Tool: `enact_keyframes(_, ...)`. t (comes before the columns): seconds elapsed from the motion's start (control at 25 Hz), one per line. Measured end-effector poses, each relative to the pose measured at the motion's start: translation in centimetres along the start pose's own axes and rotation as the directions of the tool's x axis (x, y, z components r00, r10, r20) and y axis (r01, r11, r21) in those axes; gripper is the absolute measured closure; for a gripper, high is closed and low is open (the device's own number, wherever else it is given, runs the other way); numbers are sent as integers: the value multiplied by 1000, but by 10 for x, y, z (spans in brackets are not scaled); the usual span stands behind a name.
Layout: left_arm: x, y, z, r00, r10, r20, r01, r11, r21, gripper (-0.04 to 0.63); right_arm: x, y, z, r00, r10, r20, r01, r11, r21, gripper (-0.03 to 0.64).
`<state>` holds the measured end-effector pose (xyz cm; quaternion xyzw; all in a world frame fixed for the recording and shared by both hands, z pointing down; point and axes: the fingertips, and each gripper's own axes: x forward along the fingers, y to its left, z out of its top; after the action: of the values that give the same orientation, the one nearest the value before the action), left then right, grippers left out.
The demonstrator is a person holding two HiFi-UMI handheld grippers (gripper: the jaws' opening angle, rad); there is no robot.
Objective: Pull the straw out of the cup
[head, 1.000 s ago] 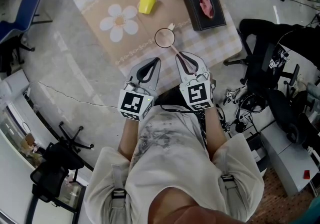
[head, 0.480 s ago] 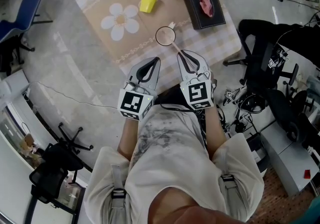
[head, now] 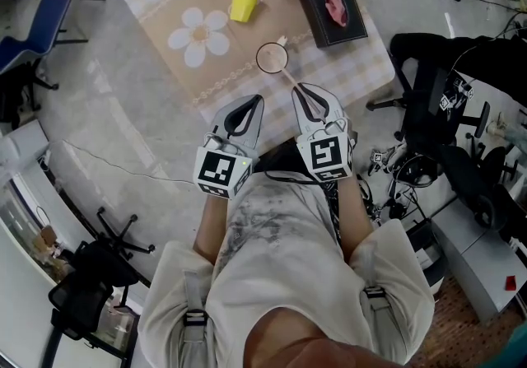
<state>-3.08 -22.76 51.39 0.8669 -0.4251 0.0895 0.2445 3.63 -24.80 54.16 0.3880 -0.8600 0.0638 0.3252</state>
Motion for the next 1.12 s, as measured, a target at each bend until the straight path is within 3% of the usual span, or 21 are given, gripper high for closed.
enact_keyframes(1.12, -42, -21, 13, 997, -55, 55, 51, 996, 73, 598, -53, 23, 32, 991, -104, 80, 106, 994, -16, 577)
